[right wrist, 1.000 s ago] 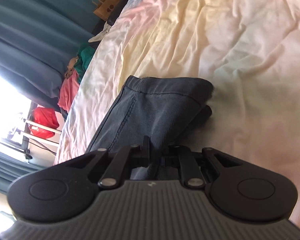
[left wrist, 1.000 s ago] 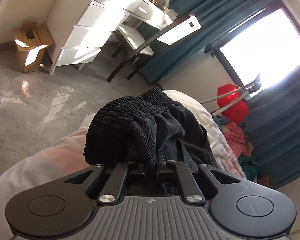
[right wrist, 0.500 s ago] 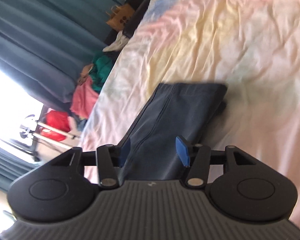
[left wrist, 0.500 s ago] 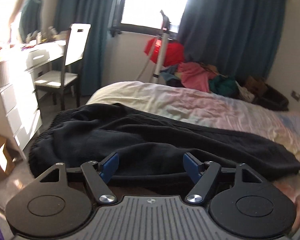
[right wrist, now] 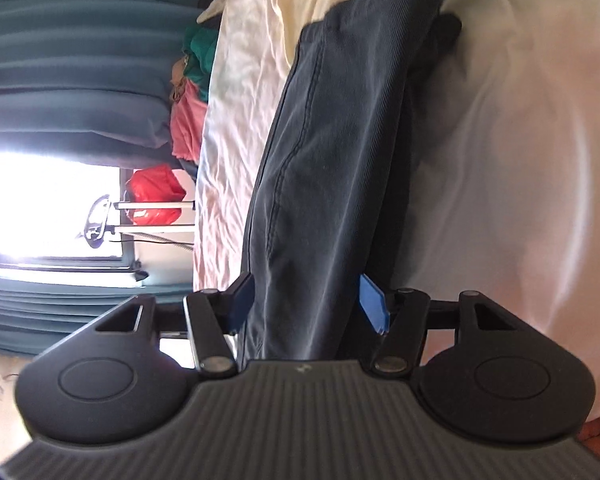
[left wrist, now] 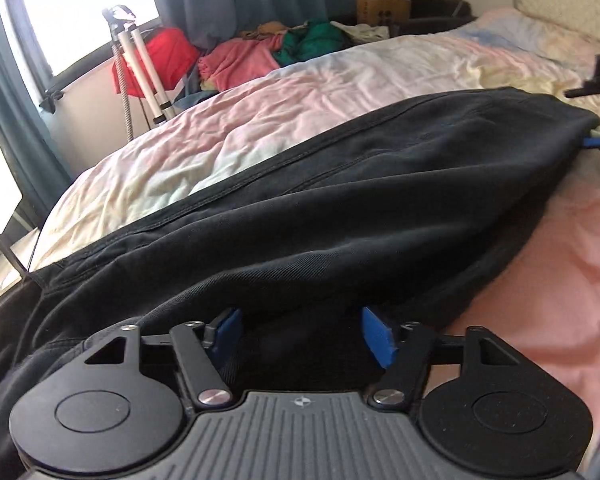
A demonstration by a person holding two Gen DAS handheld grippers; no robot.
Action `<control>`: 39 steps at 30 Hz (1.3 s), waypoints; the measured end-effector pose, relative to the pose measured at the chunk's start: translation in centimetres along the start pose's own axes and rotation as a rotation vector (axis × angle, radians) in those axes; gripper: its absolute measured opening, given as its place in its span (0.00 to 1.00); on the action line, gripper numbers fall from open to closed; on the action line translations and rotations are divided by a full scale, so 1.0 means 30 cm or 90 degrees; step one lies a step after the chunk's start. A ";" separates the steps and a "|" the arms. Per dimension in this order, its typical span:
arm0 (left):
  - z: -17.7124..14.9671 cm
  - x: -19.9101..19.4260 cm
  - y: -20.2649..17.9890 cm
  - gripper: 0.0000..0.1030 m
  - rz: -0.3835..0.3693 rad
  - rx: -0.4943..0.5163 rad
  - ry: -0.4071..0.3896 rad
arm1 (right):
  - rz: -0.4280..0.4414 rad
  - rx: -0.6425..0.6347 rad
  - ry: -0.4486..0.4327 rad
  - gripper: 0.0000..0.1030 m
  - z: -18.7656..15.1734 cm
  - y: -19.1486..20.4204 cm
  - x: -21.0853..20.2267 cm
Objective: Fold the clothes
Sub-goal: 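Lay the folded sweatpants down with the left gripper while the right gripper holds the grey garment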
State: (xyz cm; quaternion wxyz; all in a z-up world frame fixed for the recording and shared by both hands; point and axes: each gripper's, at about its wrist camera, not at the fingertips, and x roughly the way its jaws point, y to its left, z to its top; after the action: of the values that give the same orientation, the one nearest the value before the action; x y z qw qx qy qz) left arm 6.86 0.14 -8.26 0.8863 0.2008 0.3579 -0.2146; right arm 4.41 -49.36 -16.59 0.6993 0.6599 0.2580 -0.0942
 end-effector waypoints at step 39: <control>-0.129 -0.207 0.148 0.53 -0.160 -0.140 -0.069 | -0.114 0.000 -0.163 0.69 0.097 -0.055 -0.096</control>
State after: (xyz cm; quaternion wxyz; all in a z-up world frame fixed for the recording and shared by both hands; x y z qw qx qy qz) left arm 3.00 7.26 -5.46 0.8872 0.0449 0.3532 -0.2936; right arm 1.88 -52.97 -16.65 0.7153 0.6170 0.2244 -0.2395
